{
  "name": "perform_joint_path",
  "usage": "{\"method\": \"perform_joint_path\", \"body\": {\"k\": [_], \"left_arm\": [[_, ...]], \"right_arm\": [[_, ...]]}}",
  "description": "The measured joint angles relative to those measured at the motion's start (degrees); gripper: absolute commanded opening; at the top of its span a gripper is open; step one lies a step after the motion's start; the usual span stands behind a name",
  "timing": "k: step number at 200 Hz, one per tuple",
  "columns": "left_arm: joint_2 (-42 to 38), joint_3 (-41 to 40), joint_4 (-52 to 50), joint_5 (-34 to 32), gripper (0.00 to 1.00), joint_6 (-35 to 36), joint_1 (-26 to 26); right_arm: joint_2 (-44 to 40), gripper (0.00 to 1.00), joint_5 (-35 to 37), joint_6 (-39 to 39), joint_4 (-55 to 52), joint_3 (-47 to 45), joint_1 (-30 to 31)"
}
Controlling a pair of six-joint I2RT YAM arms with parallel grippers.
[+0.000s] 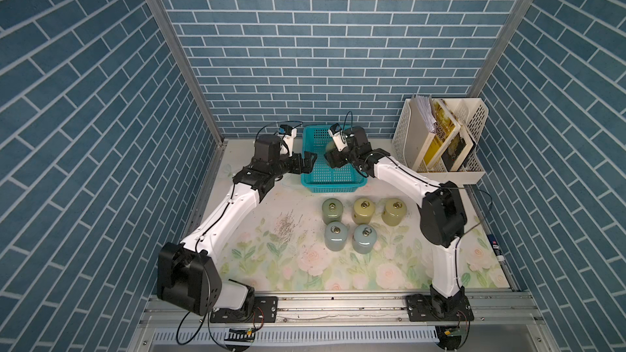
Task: Take the tea canister out of the basket
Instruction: Pick up the tea canister from the basket, then place the tea canister at the center of the board.
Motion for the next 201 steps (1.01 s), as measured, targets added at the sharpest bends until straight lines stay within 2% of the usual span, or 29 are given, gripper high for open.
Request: {"method": "perform_joint_path", "body": {"k": [19, 62, 92, 123, 156, 201], "left_arm": [[-0.4, 0.3, -1.7, -0.5, 1.0, 1.6, -2.3], [-2.7, -1.8, -3.4, -0.9, 1.0, 3.8, -12.4], [-6.8, -6.5, -2.6, -0.5, 1.0, 4.1, -16.5], [-7.9, -9.1, -1.1, -0.1, 1.0, 4.6, -22.5], [-8.5, -12.3, 1.2, 0.0, 1.0, 4.9, -29.0], [-9.3, -19.1, 6.2, -0.7, 1.0, 2.8, -33.7]], "right_arm": [[-9.7, 0.0, 1.5, 0.0, 2.0, -6.6, 1.4], [-32.4, 0.0, 9.7, 0.7, 1.6, -25.9, 9.2], [-47.5, 0.0, 17.4, 6.1, -3.3, -40.2, 15.2], [-60.5, 0.0, 23.4, 14.0, -11.2, -51.6, 18.3], [-68.9, 0.0, 27.0, 22.0, -16.2, -59.0, 20.0], [-72.1, 0.0, 29.9, 30.7, -18.4, -66.9, 20.3]]}}
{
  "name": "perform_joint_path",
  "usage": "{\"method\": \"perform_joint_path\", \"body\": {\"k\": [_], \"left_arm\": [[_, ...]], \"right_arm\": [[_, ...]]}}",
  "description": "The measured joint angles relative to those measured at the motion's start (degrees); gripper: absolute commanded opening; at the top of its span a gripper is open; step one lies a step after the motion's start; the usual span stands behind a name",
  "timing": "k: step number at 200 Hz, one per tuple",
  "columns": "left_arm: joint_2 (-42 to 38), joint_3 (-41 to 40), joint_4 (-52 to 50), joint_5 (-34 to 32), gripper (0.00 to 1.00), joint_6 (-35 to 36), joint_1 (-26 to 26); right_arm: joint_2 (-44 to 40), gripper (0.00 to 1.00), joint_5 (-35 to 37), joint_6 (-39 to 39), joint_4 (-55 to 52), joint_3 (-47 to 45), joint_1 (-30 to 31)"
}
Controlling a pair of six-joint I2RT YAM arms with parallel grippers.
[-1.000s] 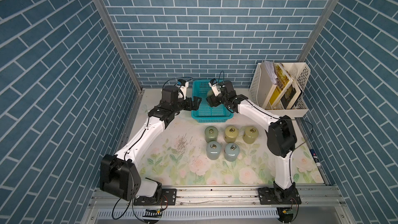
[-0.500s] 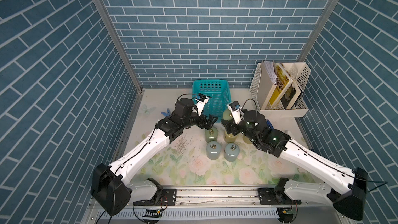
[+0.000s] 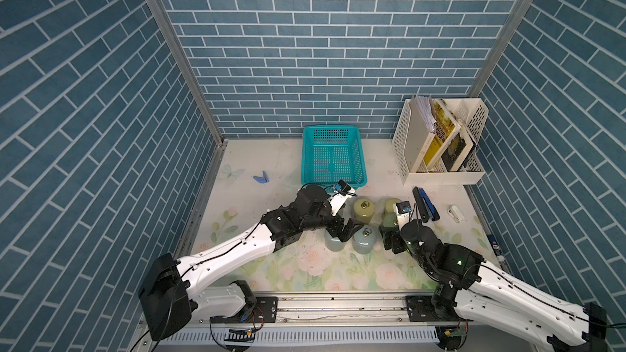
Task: Take the tea canister out of the basket
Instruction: Place the tea canister at the center of the board.
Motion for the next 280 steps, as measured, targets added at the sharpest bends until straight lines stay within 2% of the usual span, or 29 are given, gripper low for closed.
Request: {"method": "perform_joint_path", "body": {"k": [52, 151, 160, 169, 197, 227, 231, 280], "left_arm": [[0.1, -2.3, 4.0, -2.3, 1.0, -1.6, -2.4], [0.1, -3.5, 6.6, -8.7, 1.0, -2.3, -2.4], [0.2, -3.5, 6.7, -9.2, 1.0, -2.3, -2.4], [0.4, -3.5, 6.9, -9.6, 1.0, -2.3, -2.4], [1.7, -3.5, 7.6, -10.6, 1.0, -2.3, -2.4], [2.4, -3.6, 7.8, -11.4, 1.0, -2.3, -1.8], [2.4, -3.7, 7.9, -11.5, 1.0, -2.3, -1.7], [1.2, -4.4, 8.2, -12.5, 1.0, -2.7, 2.1]], "right_arm": [[-3.6, 0.0, 3.1, 7.0, 1.1, -7.6, 0.0], [3.1, 0.01, 3.5, 11.5, 9.4, -13.9, -0.2], [3.7, 0.05, 3.5, 11.6, 9.8, -13.9, -0.2], [4.3, 0.15, 3.5, 11.8, 10.3, -13.9, -0.3], [6.6, 0.62, 3.6, 11.7, 11.3, -13.9, -0.3], [7.9, 0.92, 4.4, 11.8, 12.3, -13.9, -0.5], [7.9, 0.99, 4.4, 11.8, 12.4, -13.9, -0.5], [6.4, 1.0, 6.4, 12.1, 11.8, -11.1, -0.9]]}}
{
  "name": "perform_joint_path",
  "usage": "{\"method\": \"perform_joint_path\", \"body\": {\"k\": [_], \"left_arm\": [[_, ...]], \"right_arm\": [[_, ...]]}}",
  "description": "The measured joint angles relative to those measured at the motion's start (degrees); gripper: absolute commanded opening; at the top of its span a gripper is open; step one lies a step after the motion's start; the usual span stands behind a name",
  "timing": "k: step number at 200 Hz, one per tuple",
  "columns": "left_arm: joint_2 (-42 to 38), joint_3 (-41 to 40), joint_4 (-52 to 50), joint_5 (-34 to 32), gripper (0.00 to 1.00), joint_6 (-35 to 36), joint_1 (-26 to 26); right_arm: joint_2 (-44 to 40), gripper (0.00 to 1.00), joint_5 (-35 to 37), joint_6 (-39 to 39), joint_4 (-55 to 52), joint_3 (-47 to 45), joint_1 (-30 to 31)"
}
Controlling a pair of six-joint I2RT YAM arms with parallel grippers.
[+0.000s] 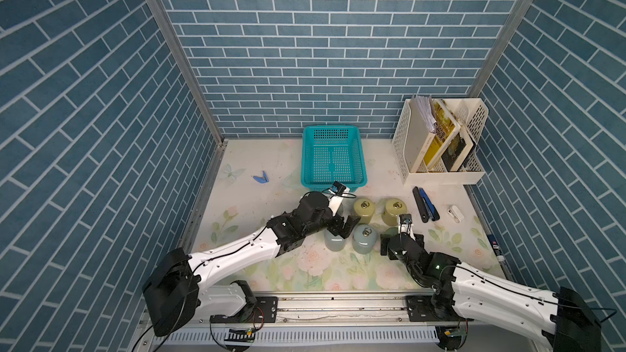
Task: Take the tea canister out of the basket
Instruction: Place the tea canister at the center of the board, then reset both arms
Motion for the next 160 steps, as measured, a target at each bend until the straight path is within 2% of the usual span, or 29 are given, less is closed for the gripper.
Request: {"method": "perform_joint_path", "body": {"k": [34, 51, 60, 80, 104, 120, 137, 160], "left_arm": [[-2.0, 0.2, -0.2, -1.4, 1.0, -0.7, 7.3], [-2.5, 1.0, -0.3, -3.3, 1.0, -1.1, 12.1], [-2.4, 1.7, -0.4, -4.8, 1.0, -1.2, 14.3], [-2.0, 3.4, -0.5, -8.0, 1.0, -1.5, 19.0], [-1.0, 4.1, 0.2, -11.4, 1.0, -2.1, 25.3], [-0.4, 3.6, 1.3, -13.5, 1.0, -2.3, 29.5], [0.6, 1.5, 3.6, -16.1, 1.0, -2.5, 34.2], [2.3, -3.3, 7.6, -19.0, 1.0, -2.4, 39.0]], "right_arm": [[-1.6, 1.0, 2.8, -4.3, -1.1, 10.2, -0.5], [-1.2, 1.0, 3.8, -8.5, -0.1, 16.0, -3.3], [-0.7, 1.0, 3.7, -11.1, 1.4, 18.3, -6.9], [1.5, 1.0, 0.7, -16.9, 6.1, 20.5, -19.3], [7.1, 1.0, -6.2, -22.6, 12.3, 20.5, -34.6], [11.9, 1.0, -11.2, -24.7, 16.4, 20.4, -42.6], [15.4, 1.0, -13.9, -27.1, 22.5, 18.8, -47.9], [17.3, 1.0, -15.9, -30.7, 32.3, 13.5, -50.6]]}}
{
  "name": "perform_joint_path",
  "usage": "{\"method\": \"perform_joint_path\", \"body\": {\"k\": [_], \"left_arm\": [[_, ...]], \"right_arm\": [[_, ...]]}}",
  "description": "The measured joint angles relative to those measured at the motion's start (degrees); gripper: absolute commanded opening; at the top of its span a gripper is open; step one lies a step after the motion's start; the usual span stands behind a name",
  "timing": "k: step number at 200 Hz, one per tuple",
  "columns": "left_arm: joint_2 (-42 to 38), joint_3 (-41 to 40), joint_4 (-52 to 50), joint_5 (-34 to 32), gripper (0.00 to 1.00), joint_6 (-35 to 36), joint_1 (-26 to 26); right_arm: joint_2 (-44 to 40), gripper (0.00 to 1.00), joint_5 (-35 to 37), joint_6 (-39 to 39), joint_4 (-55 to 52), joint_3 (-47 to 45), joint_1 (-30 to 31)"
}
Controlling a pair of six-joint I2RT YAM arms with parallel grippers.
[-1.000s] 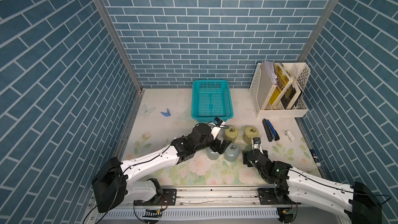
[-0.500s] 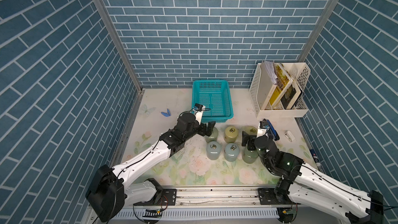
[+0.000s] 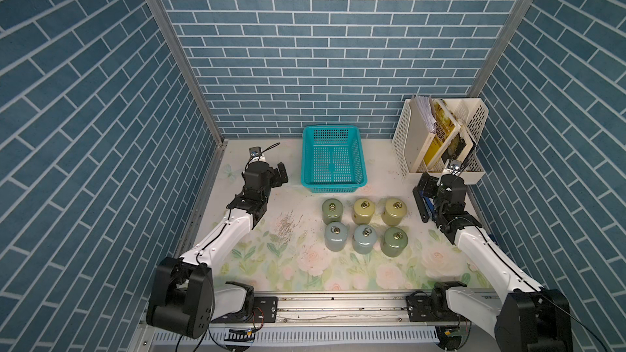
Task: Take the tea canister out of the basket
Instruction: Reset both arms
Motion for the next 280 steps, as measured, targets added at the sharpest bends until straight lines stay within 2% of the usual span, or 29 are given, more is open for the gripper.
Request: {"method": "perform_joint_path", "body": {"k": [53, 106, 176, 221, 280], "left_arm": [[3.9, -7.2, 7.8, -6.1, 1.0, 1.4, 5.4], [3.9, -14.7, 20.0, -8.9, 1.0, 5.1, 6.8], [5.7, -22.1, 35.3, -7.5, 1.0, 9.8, 7.8], [9.4, -23.9, 43.3, -4.9, 1.0, 10.8, 8.0], [9.5, -26.4, 49.2, -2.8, 1.0, 11.8, 8.0]], "right_arm": [[8.1, 1.0, 1.6, -2.5, 21.4, -13.0, -3.8], [18.4, 1.0, 3.9, -2.5, 35.6, -15.0, -4.4], [20.1, 1.0, 3.0, -2.8, 44.0, -17.5, -4.3], [21.1, 1.0, 0.1, -6.4, 48.3, -18.4, -2.6], [23.9, 1.0, -4.9, -9.3, 54.1, -20.0, -2.1]]}}
